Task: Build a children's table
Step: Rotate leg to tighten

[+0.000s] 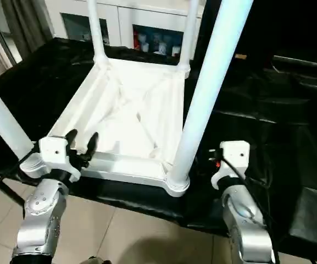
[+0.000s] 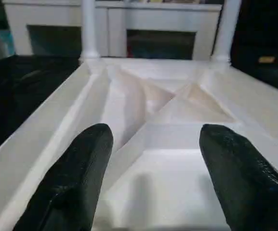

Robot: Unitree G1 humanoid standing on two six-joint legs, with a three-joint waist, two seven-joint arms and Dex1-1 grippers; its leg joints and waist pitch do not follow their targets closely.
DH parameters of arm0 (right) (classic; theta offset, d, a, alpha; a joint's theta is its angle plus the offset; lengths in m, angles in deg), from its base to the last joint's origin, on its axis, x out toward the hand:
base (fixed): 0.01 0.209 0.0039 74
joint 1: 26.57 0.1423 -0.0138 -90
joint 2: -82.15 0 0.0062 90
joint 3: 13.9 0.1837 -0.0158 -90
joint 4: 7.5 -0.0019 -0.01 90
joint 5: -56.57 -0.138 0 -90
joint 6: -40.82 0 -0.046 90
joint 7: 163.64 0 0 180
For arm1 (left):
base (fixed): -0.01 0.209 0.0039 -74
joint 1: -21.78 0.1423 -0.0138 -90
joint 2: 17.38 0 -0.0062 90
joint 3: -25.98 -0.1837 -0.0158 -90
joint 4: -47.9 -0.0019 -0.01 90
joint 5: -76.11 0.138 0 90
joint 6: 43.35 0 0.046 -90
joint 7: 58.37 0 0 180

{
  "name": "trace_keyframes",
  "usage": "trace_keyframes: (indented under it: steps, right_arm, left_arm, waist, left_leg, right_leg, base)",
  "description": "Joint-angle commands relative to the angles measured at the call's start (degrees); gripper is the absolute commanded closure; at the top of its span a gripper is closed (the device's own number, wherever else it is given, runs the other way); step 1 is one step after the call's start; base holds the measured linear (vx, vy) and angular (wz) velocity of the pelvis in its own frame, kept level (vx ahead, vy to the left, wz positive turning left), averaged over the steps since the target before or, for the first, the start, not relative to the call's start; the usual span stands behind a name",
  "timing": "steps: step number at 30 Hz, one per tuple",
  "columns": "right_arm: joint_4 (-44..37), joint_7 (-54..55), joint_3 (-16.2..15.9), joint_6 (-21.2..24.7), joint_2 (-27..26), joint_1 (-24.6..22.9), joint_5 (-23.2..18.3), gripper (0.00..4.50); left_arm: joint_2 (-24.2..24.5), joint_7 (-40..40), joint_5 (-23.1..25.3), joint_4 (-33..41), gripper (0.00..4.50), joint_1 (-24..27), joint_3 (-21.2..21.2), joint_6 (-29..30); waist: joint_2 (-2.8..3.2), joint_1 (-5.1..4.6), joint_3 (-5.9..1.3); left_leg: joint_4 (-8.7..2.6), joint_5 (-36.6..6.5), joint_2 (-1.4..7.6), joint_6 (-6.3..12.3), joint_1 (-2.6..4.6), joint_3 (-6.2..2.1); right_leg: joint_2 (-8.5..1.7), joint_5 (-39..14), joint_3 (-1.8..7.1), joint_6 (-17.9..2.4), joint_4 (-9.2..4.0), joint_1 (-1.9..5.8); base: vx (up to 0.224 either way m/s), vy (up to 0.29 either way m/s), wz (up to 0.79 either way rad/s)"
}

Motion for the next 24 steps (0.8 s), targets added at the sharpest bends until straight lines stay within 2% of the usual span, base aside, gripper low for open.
trace_keyframes:
  steps: [1,4,5,6,7,8,9,10,11,12,13,14,15,16,17,18,19,20,21,22,23,24]
  right_arm:
    - [0.77,-0.13,-0.27,-0.26,0.38,0.12,0.74,0.00]
    - [1.20,-0.44,-0.21,-0.68,0.04,-1.07,0.44,0.00]
    - [1.15,-0.36,-0.08,-0.39,-0.09,-1.23,0.21,0.00]
    - [1.04,-0.12,0.25,0.36,-0.41,-1.58,-0.35,0.00]
    - [0.65,0.68,0.71,0.77,-0.72,-2.05,-0.44,0.00]
    - [0.21,1.28,1.31,1.00,-1.09,-2.63,-0.80,0.00]
    - [0.20,1.29,1.34,1.00,-1.10,-2.65,-0.83,0.00]
    - [-0.03,2.02,1.79,0.61,-1.11,-2.97,-0.57,0.00]
    - [-0.11,2.35,1.99,0.51,-1.11,-3.05,-0.44,0.00]
    - [-0.07,3.19,2.97,0.35,-1.43,-2.94,-0.78,0.00]
    - [-0.07,3.19,2.97,0.35,-1.43,-2.94,-0.78,0.00]
    - [0.01,4.05,3.64,0.11,-1.41,-2.85,-0.46,0.00]
    - [0.05,4.45,3.94,-0.01,-1.38,-2.81,-0.27,0.00]
    - [0.12,4.72,4.49,-0.42,-1.17,-2.76,-0.22,0.00]
    - [0.14,5.08,5.59,-0.45,-0.99,-2.54,-0.67,0.00]
    - [0.14,5.29,6.36,-0.44,-0.89,-2.30,-1.29,0.00]
    - [0.20,5.63,7.04,-0.85,-0.64,-2.05,-1.46,0.00]
    - [0.32,5.77,7.53,-0.95,-0.20,-1.81,-1.48,0.00]
    - [0.41,5.85,7.76,-1.02,0.08,-1.66,-1.41,0.00]
    - [0.60,5.64,8.06,-0.90,0.45,-1.44,-1.55,0.00]
    - [0.92,5.04,8.55,-1.25,1.28,-1.10,-1.52,0.00]
    - [0.98,4.67,8.75,-1.17,1.69,-1.01,-1.62,0.00]
  left_arm:
    - [0.37,0.33,-0.14,1.80,1.15,0.77,-1.02,-0.28]
    - [1.44,0.99,-0.13,2.24,1.15,1.53,-2.35,-1.05]
    - [1.50,1.22,-0.33,2.36,1.15,1.63,-2.50,-0.91]
    - [1.60,1.78,-0.89,2.68,1.15,1.88,-2.83,-0.46]
    - [1.86,1.74,-0.69,2.56,1.15,1.93,-3.04,0.03]
    - [2.09,1.31,-0.18,2.41,1.15,1.99,-3.11,0.36]
    - [2.09,1.28,-0.16,2.40,1.15,1.99,-3.11,0.36]
    - [1.95,1.32,-0.45,2.49,1.15,2.05,-3.06,0.45]
    - [1.98,1.39,-0.49,2.59,1.15,2.12,-3.14,0.51]
    - [2.10,1.32,-0.75,2.71,1.15,2.20,-3.43,0.92]
    - [2.10,1.32,-0.75,2.71,1.15,2.20,-3.43,0.92]
    - [2.15,1.12,-0.79,2.79,1.15,2.30,-3.64,1.07]
    - [2.23,0.99,-0.85,2.84,1.15,2.36,-3.79,1.12]
    - [2.48,0.59,-0.25,2.91,1.15,2.41,-3.99,0.93]
    - [2.75,-0.10,0.37,3.07,1.15,2.43,-4.17,0.74]
    - [2.72,-0.54,0.48,3.31,1.15,2.42,-4.13,0.80]
    - [2.29,-0.26,-0.94,3.76,1.15,2.44,-3.70,1.42]
    - [2.21,-0.66,-0.97,4.24,1.15,2.49,-3.49,1.73]
    - [2.24,-0.97,-1.01,4.51,1.15,2.51,-3.48,1.92]
    - [2.32,-1.30,-0.79,4.76,1.15,2.62,-3.55,2.03]
    - [2.63,-1.52,-0.34,5.12,1.15,3.13,-3.96,1.51]
    - [2.71,-1.73,-0.11,5.25,1.15,3.46,-3.97,0.92]
  waist:
    - [-0.29,-0.02,-3.15]
    - [-0.28,0.01,-3.16]
    - [0.13,0.05,-3.20]
    - [-0.10,0.02,-3.21]
    - [-0.51,0.46,-3.26]
    - [-0.95,1.02,-3.24]
    - [-1.25,1.46,-3.20]
    - [-1.35,2.66,-3.33]
    - [-2.35,3.49,-2.82]
    - [-1.97,3.97,-2.77]
    - [-1.81,3.36,-2.36]
    - [-1.51,2.68,-2.48]
    - [1.31,0.52,-2.89]
    - [1.21,-1.19,-3.85]
    - [2.82,-2.13,-3.45]
    - [3.11,-1.64,-3.15]
    - [3.07,-2.50,-3.41]
    - [3.09,-2.65,-3.55]
    - [2.26,-3.06,-3.89]
    - [2.54,-2.79,-3.74]
    - [1.19,-2.76,-4.07]
    - [0.57,-2.53,-3.82]
  left_leg:
    - [-4.23,-11.75,2.10,1.49,0.96,-1.11]
    - [-4.17,-11.87,2.10,1.84,1.01,-1.07]
    - [-4.11,-11.83,2.05,1.80,1.10,-1.05]
    - [-3.98,-11.99,1.85,2.45,0.97,-0.81]
    - [-1.44,-17.26,1.61,-2.20,4.41,2.36]
    - [-0.81,-19.96,0.68,-2.12,2.50,2.25]
    - [0.33,-20.70,0.42,-0.91,2.24,1.97]
    - [3.09,-19.13,-0.36,2.15,0.83,0.25]
    - [6.51,-17.69,-1.10,3.73,-0.93,-2.23]
    - [7.21,-15.87,-1.05,3.36,-1.66,-4.04]
    - [6.24,-14.10,-1.91,3.33,-1.32,-5.88]
    - [3.25,-11.15,-2.18,4.54,-0.71,-6.41]
    - [-2.94,-1.15,-1.88,14.04,1.75,-7.68]
    - [-2.00,4.83,-0.40,19.89,6.15,-8.73]
    - [-3.45,10.12,2.11,14.75,2.49,-9.49]
    - [-3.44,11.74,3.24,8.41,2.28,-9.38]
    - [-4.18,13.95,5.50,-2.14,3.35,-11.54]
    - [-4.64,12.54,7.90,-3.80,4.05,-12.80]
    - [-4.27,12.34,8.55,-2.08,4.87,-13.29]
    - [-4.61,11.19,8.19,-1.22,4.46,-13.03]
    - [-3.55,9.73,4.38,2.33,4.27,-11.08]
    - [-3.02,6.86,2.78,1.99,3.52,-9.99]
  right_leg:
    - [-1.45,-5.20,1.69,-7.50,-4.08,1.96]
    - [-1.39,-4.06,1.72,-7.77,-4.00,1.98]
    - [-1.38,-3.85,1.77,-7.96,-3.95,1.95]
    - [-1.63,-4.12,1.93,-7.98,-4.16,2.01]
    - [0.04,-11.18,4.95,-6.96,-5.54,-1.66]
    - [-0.54,-17.40,7.91,-5.50,-5.90,-0.06]
    - [-1.26,-18.86,9.93,-5.17,-6.38,0.08]
    - [-4.01,-20.74,14.62,-5.13,-7.53,1.99]
    - [-6.44,-23.98,19.35,-5.23,-8.92,3.23]
    - [-6.79,-24.59,20.96,-6.11,-9.03,3.96]
    - [-3.35,-22.24,21.46,-6.82,-8.75,3.33]
    - [-0.27,-18.71,19.47,-6.26,-7.67,3.15]
    - [6.32,-6.67,10.15,-6.34,-2.37,-0.36]
    - [6.99,-7.87,5.76,-6.00,1.70,-4.18]
    - [4.11,-5.20,0.97,-6.06,5.04,-1.96]
    - [3.50,-2.69,0.82,-6.39,4.31,-1.83]
    - [2.70,-2.66,0.27,-6.08,4.71,-0.90]
    - [1.65,-7.18,0.30,-2.55,5.00,-1.23]
    - [1.08,-7.91,0.54,-1.21,4.93,-1.33]
    - [0.93,-8.16,0.50,-0.85,5.12,-0.65]
    - [-0.55,-0.87,1.54,-1.82,1.21,1.31]
    - [-2.05,2.49,2.43,-2.62,-0.86,2.34]
  base:
    - [0.000,0.000,0.00]
    - [0.000,0.000,0.00]
    - [0.000,0.000,0.00]
    - [0.000,0.000,0.00]
    - [-0.052,-0.001,-0.16]
    - [-0.023,0.023,-0.41]
    - [-0.023,0.023,-0.41]
    - [0.028,0.071,-0.51]
    - [0.000,0.153,-0.58]
    - [0.000,0.153,-0.58]
    - [-0.010,0.247,-0.67]
    - [-0.009,0.289,-0.51]
    - [-0.009,0.289,-0.51]
    - [-0.005,0.289,-0.08]
    - [-0.036,0.243,0.13]
    - [-0.036,0.243,0.13]
    - [-0.048,0.178,-0.02]
    - [-0.047,0.125,-0.04]
    - [-0.047,0.125,-0.04]
    - [-0.083,0.088,0.03]
    - [-0.108,0.055,0.01]
    - [-0.108,0.055,0.01]
